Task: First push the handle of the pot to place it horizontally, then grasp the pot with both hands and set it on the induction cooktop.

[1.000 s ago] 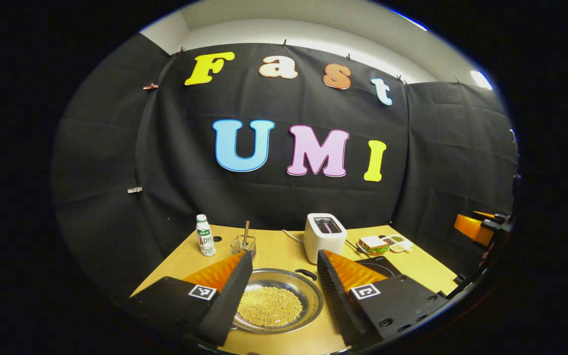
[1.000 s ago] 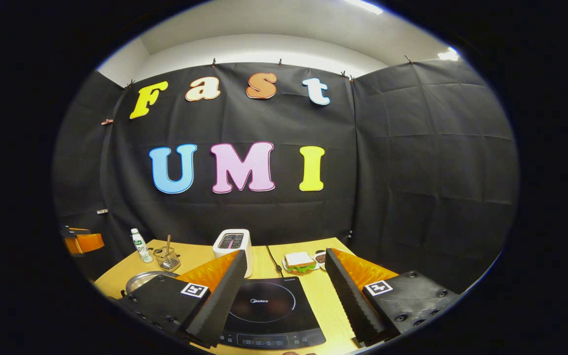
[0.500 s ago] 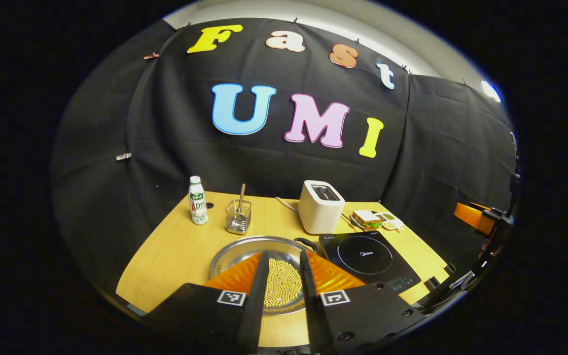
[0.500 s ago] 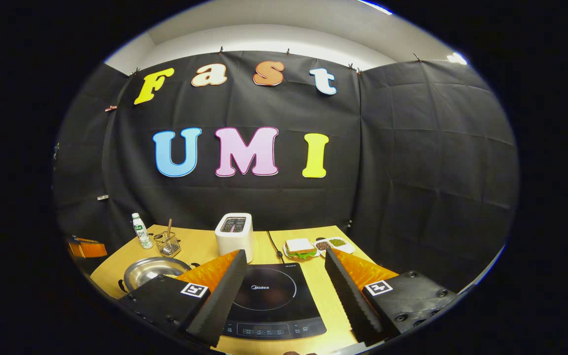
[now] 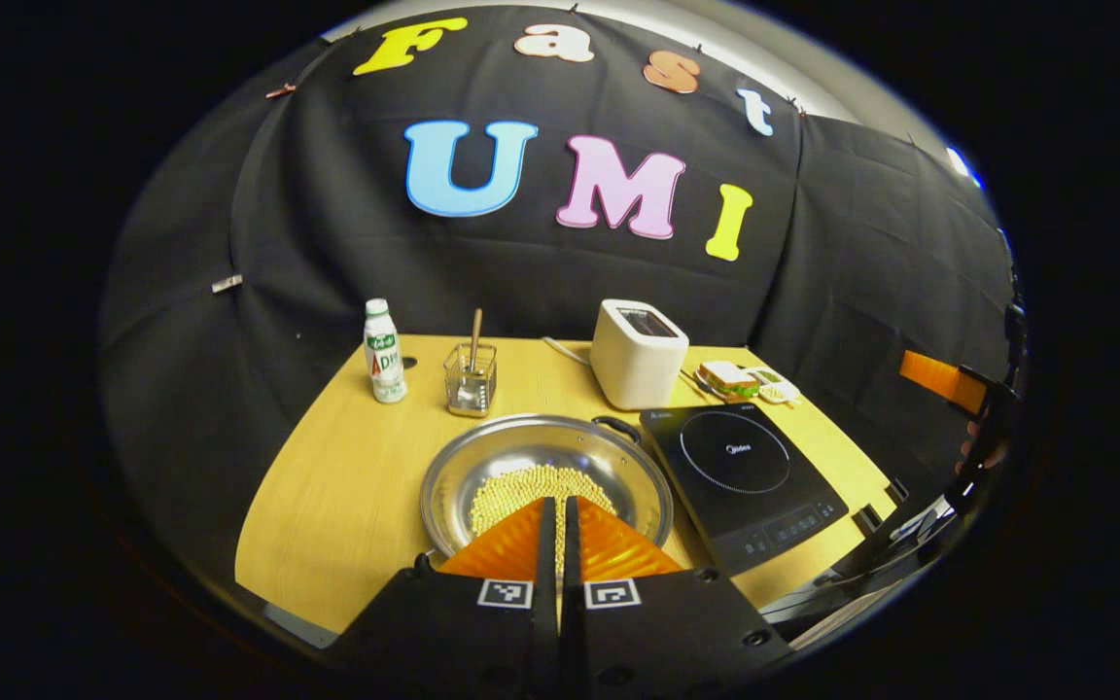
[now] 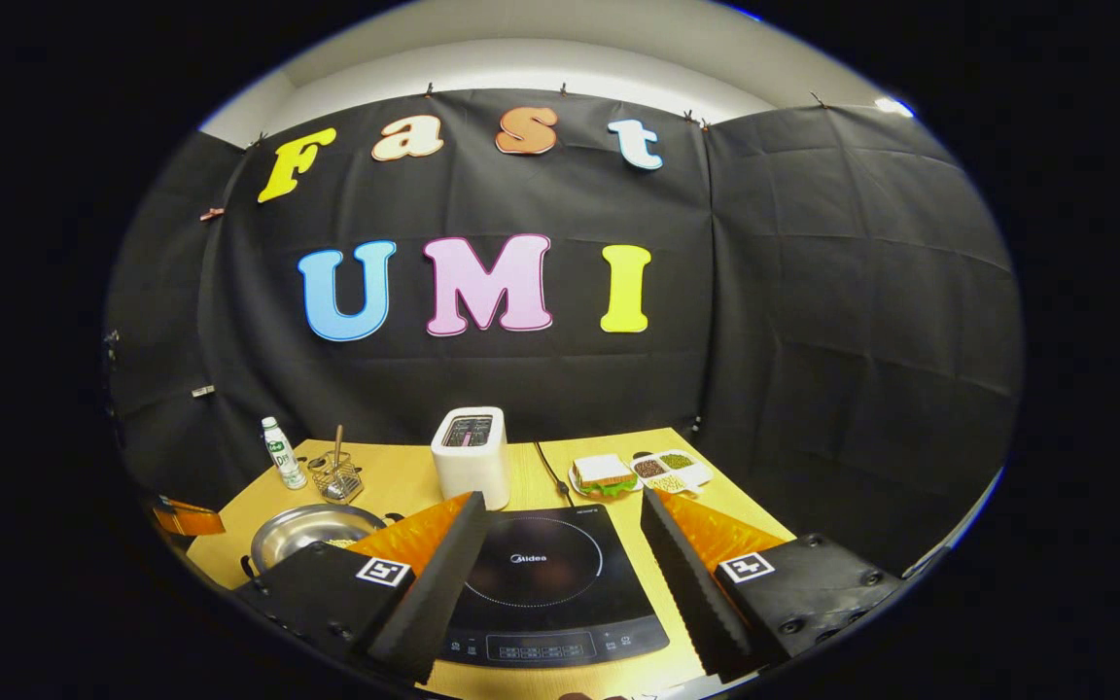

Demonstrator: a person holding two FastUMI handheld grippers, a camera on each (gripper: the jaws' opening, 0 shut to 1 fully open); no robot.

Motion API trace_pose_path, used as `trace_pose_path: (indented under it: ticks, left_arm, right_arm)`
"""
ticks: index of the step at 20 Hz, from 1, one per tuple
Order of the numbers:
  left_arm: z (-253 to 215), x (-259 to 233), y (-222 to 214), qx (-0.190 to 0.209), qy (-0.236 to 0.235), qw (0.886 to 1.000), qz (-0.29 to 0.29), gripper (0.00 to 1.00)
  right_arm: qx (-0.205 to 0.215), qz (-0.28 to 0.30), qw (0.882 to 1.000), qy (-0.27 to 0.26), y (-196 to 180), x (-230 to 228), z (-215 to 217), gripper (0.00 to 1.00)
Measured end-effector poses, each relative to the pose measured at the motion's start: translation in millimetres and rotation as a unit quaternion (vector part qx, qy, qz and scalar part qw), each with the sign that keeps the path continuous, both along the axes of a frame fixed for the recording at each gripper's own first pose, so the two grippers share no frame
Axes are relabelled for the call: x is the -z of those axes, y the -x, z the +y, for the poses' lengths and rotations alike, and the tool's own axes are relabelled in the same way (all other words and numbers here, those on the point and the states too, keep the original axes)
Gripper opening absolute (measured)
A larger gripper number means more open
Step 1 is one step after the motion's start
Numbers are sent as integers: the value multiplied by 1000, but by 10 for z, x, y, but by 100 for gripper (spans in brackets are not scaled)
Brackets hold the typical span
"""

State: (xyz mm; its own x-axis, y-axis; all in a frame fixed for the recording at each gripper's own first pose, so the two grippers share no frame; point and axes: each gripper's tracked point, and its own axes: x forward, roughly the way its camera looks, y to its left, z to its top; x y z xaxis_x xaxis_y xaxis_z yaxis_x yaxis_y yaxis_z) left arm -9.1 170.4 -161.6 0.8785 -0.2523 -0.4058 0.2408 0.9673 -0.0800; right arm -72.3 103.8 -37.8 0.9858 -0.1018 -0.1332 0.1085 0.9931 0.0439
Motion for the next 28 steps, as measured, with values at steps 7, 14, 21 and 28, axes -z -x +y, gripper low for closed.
trace_pose_path:
  ticks: [7, 14, 21, 28]
  left_arm:
    - [182, 539, 127, 1, -15, 997, 76, 5]
    - [303, 1049, 238, 24, -47, 989, 140, 5]
    - [228, 1356, 196, 60, -56, 978, 191, 5]
    - [219, 1595, 114, 78, -72, 971, 216, 5]
  right_arm:
    - [10, 6, 1000, -2, -10, 60, -47, 99]
    - [12, 15, 1000, -11, 5, 116, -31, 99]
    - [26, 28, 999, -15, 78, 226, -98, 99]
    - [41, 36, 998, -15, 164, 308, -194, 99]
